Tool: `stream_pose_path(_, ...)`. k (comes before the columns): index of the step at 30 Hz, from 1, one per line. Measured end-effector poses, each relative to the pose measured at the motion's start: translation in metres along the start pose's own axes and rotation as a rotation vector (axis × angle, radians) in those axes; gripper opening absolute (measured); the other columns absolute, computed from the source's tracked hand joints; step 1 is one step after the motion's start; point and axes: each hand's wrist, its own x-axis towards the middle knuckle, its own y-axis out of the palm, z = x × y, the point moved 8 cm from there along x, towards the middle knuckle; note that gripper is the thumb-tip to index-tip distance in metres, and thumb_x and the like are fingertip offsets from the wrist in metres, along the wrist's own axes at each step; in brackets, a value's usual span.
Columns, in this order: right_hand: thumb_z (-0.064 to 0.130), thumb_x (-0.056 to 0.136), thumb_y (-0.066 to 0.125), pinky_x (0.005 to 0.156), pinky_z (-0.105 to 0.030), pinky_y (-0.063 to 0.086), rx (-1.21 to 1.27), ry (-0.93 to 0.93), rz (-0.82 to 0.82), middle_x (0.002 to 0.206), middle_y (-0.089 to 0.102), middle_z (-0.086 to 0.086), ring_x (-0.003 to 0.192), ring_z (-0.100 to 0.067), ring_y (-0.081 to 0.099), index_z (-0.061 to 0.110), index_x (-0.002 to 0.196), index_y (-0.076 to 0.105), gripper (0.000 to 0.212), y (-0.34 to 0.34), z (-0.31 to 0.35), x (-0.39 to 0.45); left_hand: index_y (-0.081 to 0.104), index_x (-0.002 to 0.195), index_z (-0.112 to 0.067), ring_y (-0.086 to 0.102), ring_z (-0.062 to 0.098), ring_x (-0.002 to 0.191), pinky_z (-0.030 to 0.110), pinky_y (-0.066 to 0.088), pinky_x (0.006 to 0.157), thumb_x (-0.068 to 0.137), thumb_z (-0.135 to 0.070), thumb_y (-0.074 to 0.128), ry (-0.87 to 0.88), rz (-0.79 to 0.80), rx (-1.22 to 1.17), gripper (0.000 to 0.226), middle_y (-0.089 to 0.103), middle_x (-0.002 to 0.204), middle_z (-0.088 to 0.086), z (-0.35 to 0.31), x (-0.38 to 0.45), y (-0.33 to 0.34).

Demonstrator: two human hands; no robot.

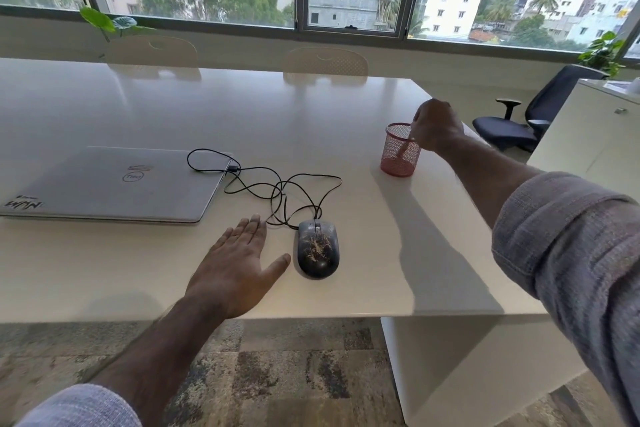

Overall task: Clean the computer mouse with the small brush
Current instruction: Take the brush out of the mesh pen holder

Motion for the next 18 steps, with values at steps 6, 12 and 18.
stream_pose_path(6,0.012,0.09,0.059,0.079,-0.037,0.053,0.206,0.025,-0.329,0.098,0.076,-0.023,0.098,-0.042,0.068,0.002,0.096,0.075,0.02,-0.038,-0.009,-0.031,-0.009,0.161,-0.02,-0.011,0.008,0.156,0.031,-0.003,0.128,0.099,-0.069,0.02,-0.004,0.01,0.005,0.084,-0.014,0.17,-0.004,-0.002,-0.002,-0.001)
stream_pose_path(12,0.014,0.085,0.062,0.068,-0.044,0.06,0.684,0.185,-0.343,0.082,0.076,-0.017,0.072,-0.033,0.074,0.001,0.089,0.072,0.017,-0.039,-0.039,-0.082,-0.007,0.161,-0.02,-0.011,0.008,0.156,0.031,-0.003,0.128,0.099,-0.069,0.019,-0.005,0.012,0.013,0.084,-0.013,0.17,-0.003,-0.003,-0.001,-0.001)
stream_pose_path(18,-0.007,0.089,0.06,0.04,-0.023,0.048,1.423,0.533,-0.051,0.057,0.064,-0.014,0.039,-0.017,0.063,-0.002,0.092,0.062,0.006,0.014,-0.056,-0.16,-0.006,0.161,-0.019,-0.009,0.009,0.156,0.03,-0.004,0.127,0.099,-0.069,0.018,-0.005,0.011,0.028,0.084,-0.01,0.171,-0.003,-0.003,-0.001,-0.001)
